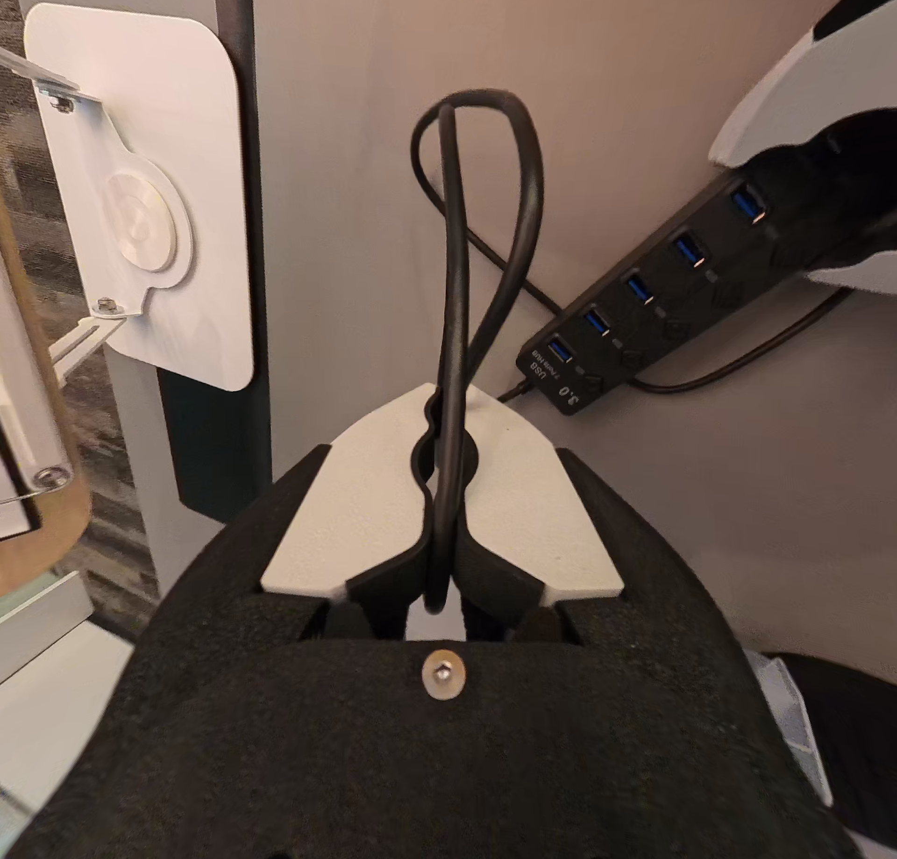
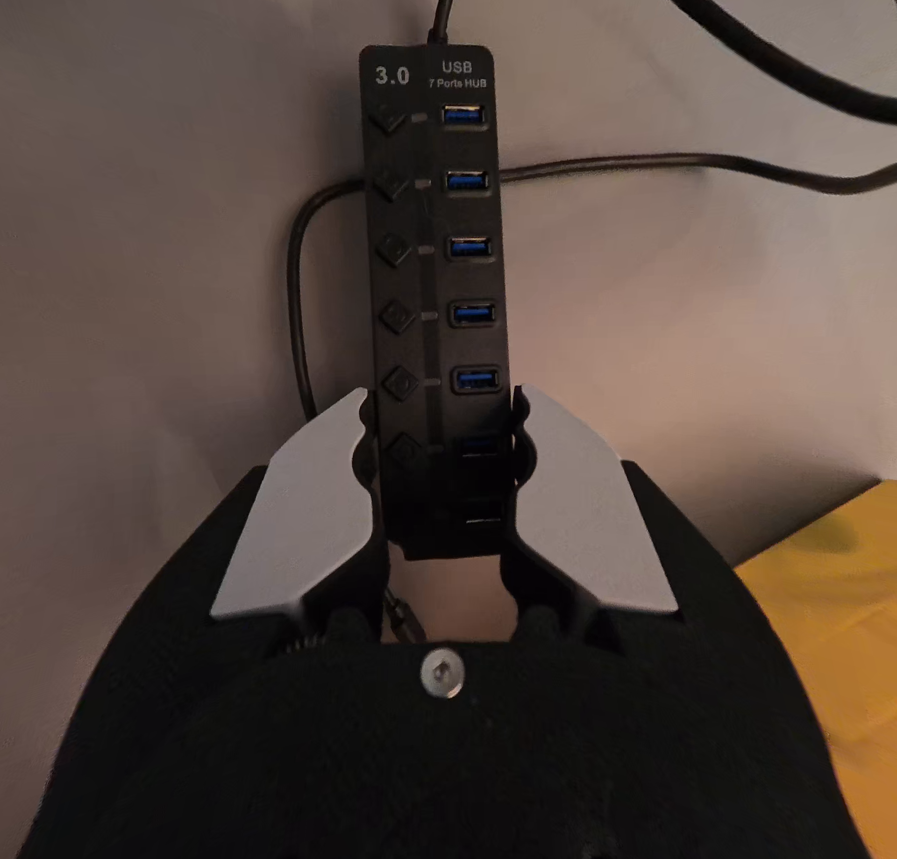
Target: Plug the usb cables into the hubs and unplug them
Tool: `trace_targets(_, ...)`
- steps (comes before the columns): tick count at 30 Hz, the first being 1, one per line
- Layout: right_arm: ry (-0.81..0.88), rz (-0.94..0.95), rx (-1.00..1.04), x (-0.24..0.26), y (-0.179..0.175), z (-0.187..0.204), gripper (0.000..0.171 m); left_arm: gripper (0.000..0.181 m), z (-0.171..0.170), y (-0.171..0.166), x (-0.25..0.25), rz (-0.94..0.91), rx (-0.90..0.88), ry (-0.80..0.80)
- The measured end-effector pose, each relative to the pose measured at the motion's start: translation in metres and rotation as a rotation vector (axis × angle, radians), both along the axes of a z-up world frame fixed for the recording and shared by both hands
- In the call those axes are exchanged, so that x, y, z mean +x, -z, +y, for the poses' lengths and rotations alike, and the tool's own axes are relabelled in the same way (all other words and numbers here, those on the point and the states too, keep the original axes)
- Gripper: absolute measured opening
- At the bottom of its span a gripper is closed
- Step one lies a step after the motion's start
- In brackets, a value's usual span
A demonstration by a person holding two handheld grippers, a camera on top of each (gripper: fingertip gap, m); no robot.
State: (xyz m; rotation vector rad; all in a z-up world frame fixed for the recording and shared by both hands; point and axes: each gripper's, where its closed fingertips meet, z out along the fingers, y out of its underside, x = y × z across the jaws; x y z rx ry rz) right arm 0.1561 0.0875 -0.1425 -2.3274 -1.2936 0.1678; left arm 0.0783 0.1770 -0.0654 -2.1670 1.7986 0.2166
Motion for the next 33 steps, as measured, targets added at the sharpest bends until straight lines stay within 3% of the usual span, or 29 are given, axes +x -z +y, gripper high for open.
trace_targets(8,0.049,0.059,0.109,-0.001,-0.006,0.008,0.056,0.000,-0.006,0.017,0.006,-0.074,-0.105,-0.023)
trace_targets(12,0.015,0.194,0.155,-0.009,-0.034,0.003,0.057,0.022,-0.007,0.021,0.011,-0.093,-0.102,-0.025)
trace_targets(16,-0.046,0.446,0.094,-0.028,-0.073,-0.020,0.060,0.053,-0.010,0.009,0.014,-0.137,-0.133,-0.045)
trace_targets(19,-0.069,0.577,0.091,-0.031,-0.107,-0.032,0.060,0.068,-0.014,-0.007,0.010,-0.156,-0.149,-0.063)
trace_targets(29,-0.138,0.641,0.291,0.030,-0.228,-0.037,0.057,0.065,-0.055,-0.086,-0.009,-0.398,-0.016,-0.069)
trace_targets(33,-0.239,0.568,0.368,0.039,-0.251,-0.039,0.050,0.063,-0.092,-0.130,-0.010,-0.674,0.107,-0.046)
